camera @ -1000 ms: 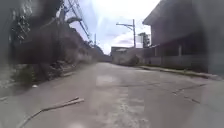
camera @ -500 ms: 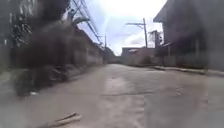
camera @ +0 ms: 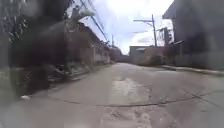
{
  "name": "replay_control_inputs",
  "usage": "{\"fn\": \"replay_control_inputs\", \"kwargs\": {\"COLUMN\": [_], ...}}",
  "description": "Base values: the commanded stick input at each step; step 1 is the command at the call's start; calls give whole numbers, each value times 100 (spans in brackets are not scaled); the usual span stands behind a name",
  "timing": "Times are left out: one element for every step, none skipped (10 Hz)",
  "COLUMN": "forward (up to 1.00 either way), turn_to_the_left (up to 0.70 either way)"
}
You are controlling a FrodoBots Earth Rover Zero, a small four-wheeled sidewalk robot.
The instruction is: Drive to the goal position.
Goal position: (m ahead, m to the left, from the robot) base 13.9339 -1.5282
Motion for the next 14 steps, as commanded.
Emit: {"fn": "replay_control_inputs", "kwargs": {"forward": [100, 100, 100, 100, 100, 100, 100, 100, 100, 100, 100, 100, 100, 100], "turn_to_the_left": [0, 0, 0, 0, 0, 0, 0, 0, 0, -1, -3, -8, -19, -39]}}
